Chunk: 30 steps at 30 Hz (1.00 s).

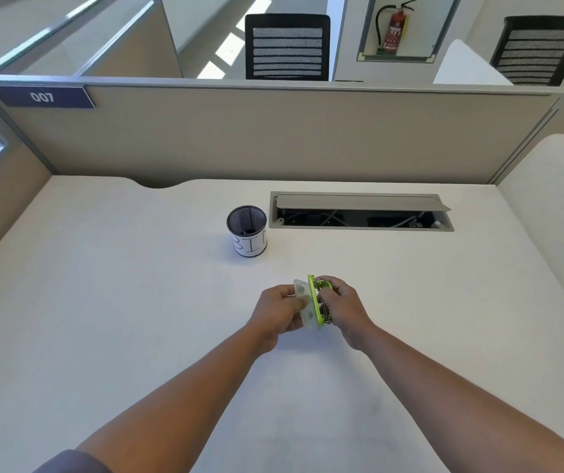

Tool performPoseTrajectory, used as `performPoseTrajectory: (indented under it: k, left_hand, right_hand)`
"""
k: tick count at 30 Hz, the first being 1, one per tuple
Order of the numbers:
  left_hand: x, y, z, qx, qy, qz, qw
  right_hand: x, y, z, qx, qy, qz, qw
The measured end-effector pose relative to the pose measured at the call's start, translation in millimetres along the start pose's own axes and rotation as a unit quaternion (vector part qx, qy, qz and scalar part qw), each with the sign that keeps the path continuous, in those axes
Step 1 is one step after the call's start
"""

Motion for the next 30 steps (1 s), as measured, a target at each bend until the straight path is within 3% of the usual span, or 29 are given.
performPoseTrajectory:
  k: [11, 22, 30]
  left_hand:
    - [-5, 4, 2, -0.002, 0.034, -0.007, 0.999]
    - [-15, 14, 13, -0.019, -0.005, -0.038, 0.999]
    - [-8, 12, 15, -0.05, -0.024, 0.011, 0.998]
  right_hand:
    - [-4, -1, 2, -0.007, 0.001, -0.029, 1.0]
    - [-8, -2, 1, 0.013, 0.04, -0.033, 0.999]
    - [-16, 2, -1, 0.018, 0.046, -0.035, 0.998]
Point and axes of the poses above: each hand's wrist, its own y-axis away from the middle knuckle, its own x-axis out of the back of the hand, z = x × y, the point moved 10 cm from there along -y, towards the middle knuckle, and after that the axes turned 12 degrees about x, right-handed, at the moved point
